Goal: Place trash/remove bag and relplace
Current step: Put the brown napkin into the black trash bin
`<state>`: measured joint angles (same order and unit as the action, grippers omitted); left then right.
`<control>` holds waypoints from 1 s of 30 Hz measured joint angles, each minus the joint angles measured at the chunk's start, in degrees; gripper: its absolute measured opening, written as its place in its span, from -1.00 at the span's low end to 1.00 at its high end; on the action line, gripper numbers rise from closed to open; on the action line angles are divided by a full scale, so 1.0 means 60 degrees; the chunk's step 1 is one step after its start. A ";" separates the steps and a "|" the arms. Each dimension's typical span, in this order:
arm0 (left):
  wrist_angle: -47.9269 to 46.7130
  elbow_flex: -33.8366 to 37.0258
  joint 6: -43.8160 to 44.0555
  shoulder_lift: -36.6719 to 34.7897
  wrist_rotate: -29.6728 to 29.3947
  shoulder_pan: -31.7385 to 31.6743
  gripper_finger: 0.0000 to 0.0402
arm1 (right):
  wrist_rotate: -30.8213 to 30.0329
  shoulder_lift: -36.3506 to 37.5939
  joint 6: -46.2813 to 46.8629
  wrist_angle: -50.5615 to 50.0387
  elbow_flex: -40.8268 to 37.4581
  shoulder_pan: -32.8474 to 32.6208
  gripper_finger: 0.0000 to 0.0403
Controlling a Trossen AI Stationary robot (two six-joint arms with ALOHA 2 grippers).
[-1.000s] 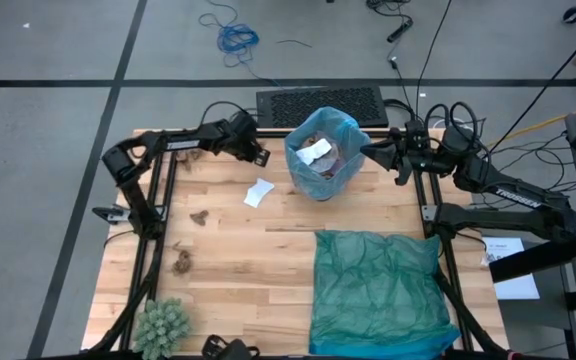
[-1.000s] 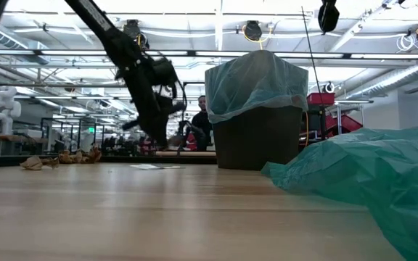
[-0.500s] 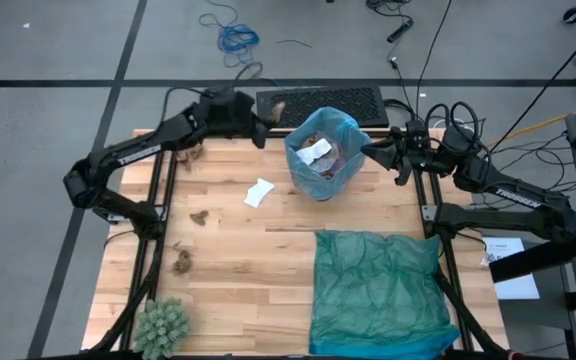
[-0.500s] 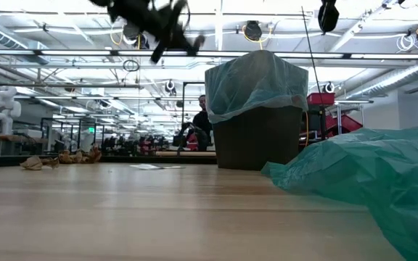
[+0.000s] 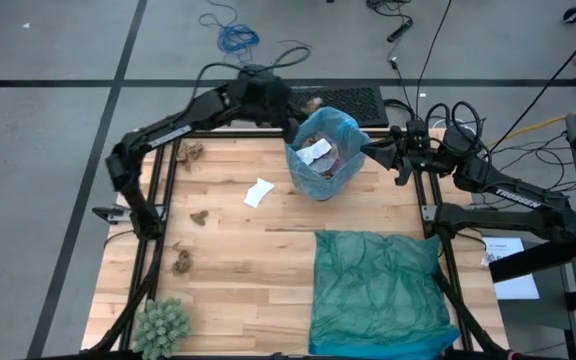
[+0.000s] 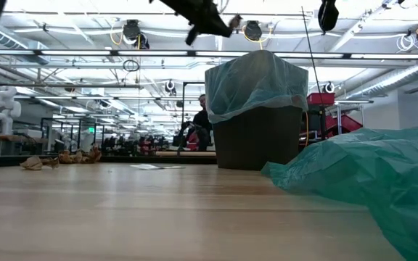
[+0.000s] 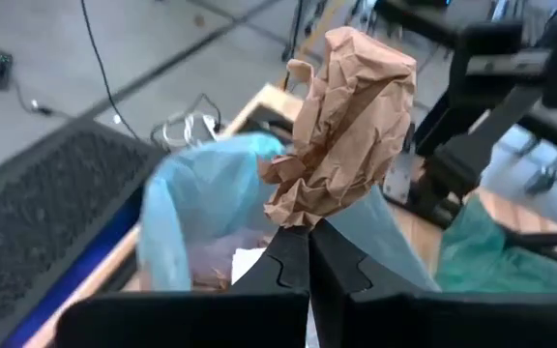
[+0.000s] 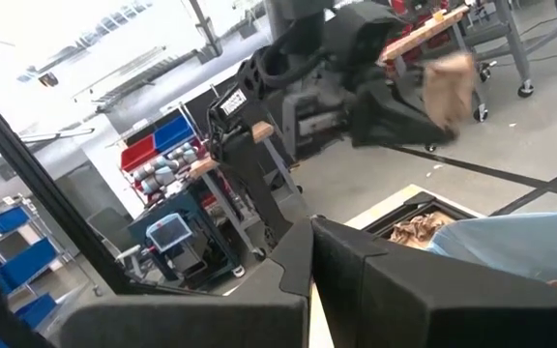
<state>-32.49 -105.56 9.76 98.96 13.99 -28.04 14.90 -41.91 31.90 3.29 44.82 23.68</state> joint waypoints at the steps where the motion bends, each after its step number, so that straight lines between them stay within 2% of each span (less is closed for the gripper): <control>1: -0.0142 -0.0253 -0.0004 0.0222 0.0103 0.0065 -0.99 | 0.0000 0.0000 0.0002 0.0000 0.0000 0.0000 -1.00; 7: -0.0300 -0.0670 0.0040 0.0583 0.0711 0.0266 -0.72 | 0.0003 0.0000 0.0041 -0.0001 0.0000 -0.0007 -1.00; 13: -0.0582 -0.0670 0.0065 0.0456 0.0731 0.0265 -0.36 | 0.0000 0.0000 0.0042 0.0000 0.0000 -0.0007 -0.93; 17: -0.1170 -0.0670 0.0063 0.0090 0.0557 0.0258 -0.23 | 0.0000 0.0000 0.0040 0.0000 0.0000 -0.0007 -0.84; 19: -0.2164 -0.0680 0.0179 -0.0204 -0.0656 0.0250 -0.22 | 0.0000 -0.0004 0.0055 -0.0004 0.0000 -0.0007 -0.81; 22: -0.4582 -0.0867 0.0298 -0.0713 -0.3769 0.0214 -0.24 | 0.0002 -0.0002 0.0065 -0.0002 0.0000 -0.0009 -0.76; 24: -0.6198 -0.0929 0.0561 -0.0924 -0.5174 0.0072 -0.29 | 0.0000 0.0000 0.0066 -0.0001 0.0000 -0.0007 -0.74; 27: -0.8669 -0.0835 0.1813 -0.0940 -0.5431 -0.0501 -0.36 | -0.0002 0.0000 0.0060 0.0000 0.0000 -0.0007 -0.73; 30: -0.9465 -0.0181 0.2274 -0.0900 -0.5802 -0.1127 -0.41 | -0.0004 -0.0004 0.0024 0.0000 0.0000 -0.0007 -0.73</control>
<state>-89.28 -106.65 23.40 93.56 -20.82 -34.81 14.87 -41.93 32.05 3.29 44.82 23.64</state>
